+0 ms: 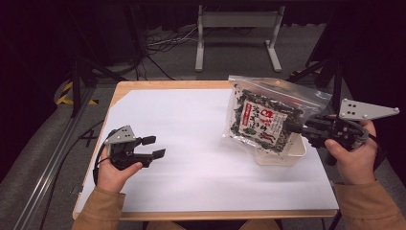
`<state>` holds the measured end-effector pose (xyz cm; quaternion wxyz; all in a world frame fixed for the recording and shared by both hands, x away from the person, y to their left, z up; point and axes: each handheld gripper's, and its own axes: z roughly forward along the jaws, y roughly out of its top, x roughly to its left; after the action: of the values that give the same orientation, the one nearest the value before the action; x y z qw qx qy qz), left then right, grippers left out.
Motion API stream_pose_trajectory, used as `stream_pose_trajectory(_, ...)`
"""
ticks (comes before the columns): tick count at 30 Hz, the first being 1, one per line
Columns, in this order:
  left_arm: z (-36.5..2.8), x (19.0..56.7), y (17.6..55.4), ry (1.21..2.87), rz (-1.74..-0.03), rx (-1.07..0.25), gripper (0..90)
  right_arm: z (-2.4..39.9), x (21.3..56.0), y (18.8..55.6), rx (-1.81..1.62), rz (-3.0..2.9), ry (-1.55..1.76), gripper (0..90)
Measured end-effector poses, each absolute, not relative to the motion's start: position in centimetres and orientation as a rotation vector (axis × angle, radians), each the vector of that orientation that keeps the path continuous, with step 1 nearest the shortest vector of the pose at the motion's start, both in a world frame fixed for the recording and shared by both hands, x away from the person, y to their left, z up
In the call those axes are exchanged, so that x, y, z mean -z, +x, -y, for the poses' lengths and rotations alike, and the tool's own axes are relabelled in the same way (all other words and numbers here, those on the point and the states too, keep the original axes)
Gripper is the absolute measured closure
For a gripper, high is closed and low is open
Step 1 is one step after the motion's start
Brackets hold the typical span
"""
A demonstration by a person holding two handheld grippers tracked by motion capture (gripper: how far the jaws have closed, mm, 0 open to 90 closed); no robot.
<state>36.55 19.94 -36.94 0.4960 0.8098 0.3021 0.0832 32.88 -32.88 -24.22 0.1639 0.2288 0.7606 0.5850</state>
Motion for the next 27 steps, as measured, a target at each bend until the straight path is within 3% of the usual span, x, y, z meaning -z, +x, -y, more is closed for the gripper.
stream_pose_trajectory(2, -20.1, 37.1, 36.6, 1.985, -0.804, -0.214, 34.2, 33.2, 24.1, 33.0, -1.660, -2.159, 0.663, 76.4)
stream_pose_trajectory(7, -20.8, 37.7, 36.8, 1.996, -0.804, -0.277, 33.0, 33.9, 23.9, 33.4, -1.649, -2.139, 0.687, 76.4)
stream_pose_trajectory(27, -21.7, 39.7, 37.7, 1.959, -0.806, -0.260, 17.8, 36.6, 23.8, 34.3, -1.575, -2.036, 0.769, 76.4)
